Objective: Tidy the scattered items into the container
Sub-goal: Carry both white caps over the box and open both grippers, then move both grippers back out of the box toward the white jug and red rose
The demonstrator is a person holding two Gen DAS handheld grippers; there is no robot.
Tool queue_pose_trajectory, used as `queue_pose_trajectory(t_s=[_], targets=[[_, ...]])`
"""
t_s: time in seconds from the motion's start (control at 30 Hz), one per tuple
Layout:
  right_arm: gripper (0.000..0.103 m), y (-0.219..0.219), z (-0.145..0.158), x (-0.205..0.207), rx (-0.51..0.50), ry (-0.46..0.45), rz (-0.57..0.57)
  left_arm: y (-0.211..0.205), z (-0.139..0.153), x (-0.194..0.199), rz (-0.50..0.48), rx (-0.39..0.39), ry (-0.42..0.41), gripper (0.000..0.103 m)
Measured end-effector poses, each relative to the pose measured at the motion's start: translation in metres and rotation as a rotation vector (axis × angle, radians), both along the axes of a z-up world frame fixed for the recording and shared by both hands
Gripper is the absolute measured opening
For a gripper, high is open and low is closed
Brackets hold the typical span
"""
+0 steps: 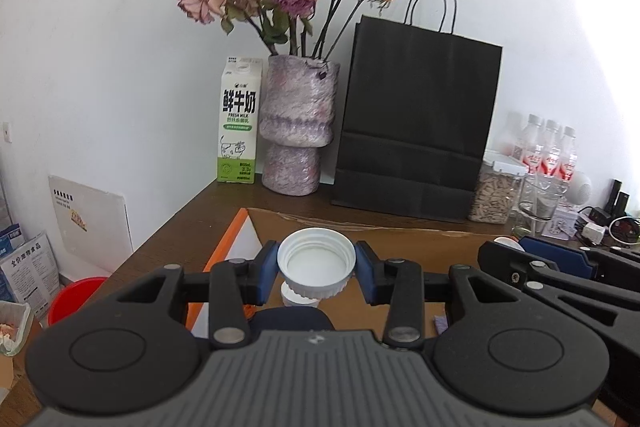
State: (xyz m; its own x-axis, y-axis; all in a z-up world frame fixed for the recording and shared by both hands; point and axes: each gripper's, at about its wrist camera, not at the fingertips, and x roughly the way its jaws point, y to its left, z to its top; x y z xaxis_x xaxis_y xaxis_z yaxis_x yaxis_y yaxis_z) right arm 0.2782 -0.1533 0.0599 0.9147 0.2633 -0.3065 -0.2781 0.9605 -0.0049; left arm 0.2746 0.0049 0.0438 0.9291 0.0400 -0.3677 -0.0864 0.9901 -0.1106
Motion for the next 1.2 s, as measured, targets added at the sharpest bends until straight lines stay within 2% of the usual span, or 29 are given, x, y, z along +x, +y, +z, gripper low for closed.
queue_pose_trajectory(t_s=[0.3,0.6,0.63,0.7,0.73,0.77,0.8,0.83,0.87,0.9,0.97,1.2], targets=[[0.028,0.009,-0.027,0.023,-0.019,0.063,0.006,0.01,-0.021,0.011,0.027,0.036,0.039,0.041],[0.028,0.007,-0.028,0.019,-0.024,0.057,-0.003,0.005,-0.02,0.005,0.013,0.054,0.018,0.041],[0.031,0.007,-0.028,0.017,-0.028,0.056,-0.005,0.005,-0.02,0.004,0.01,0.054,0.014,0.041],[0.052,0.007,-0.028,0.016,-0.03,0.054,-0.013,0.005,-0.019,0.002,0.022,0.057,0.014,0.053],[0.07,0.006,-0.028,0.015,-0.025,0.048,-0.016,0.006,-0.019,0.001,0.051,0.063,0.011,0.067],[0.077,0.005,-0.027,0.014,-0.026,0.036,-0.04,0.007,-0.018,0.001,0.085,0.072,0.007,0.087],[0.079,0.003,-0.026,0.013,-0.023,0.025,-0.055,0.009,-0.017,0.0,0.121,0.078,-0.003,0.096],[0.087,0.0,-0.025,0.013,-0.013,0.018,-0.064,0.012,-0.017,-0.001,0.151,0.075,-0.021,0.103],[0.097,-0.003,-0.023,0.013,0.007,0.012,-0.074,0.016,-0.016,-0.002,0.156,0.059,-0.038,0.103],[0.103,-0.006,-0.023,0.013,0.029,0.009,-0.077,0.02,-0.016,-0.003,0.143,0.036,-0.04,0.103],[0.103,-0.007,-0.022,0.012,0.045,0.002,-0.069,0.023,-0.016,-0.004,0.126,0.008,-0.035,0.103],[0.103,-0.002,-0.025,0.011,0.017,0.001,-0.065,0.024,-0.017,-0.004,0.139,0.024,-0.028,0.103]])
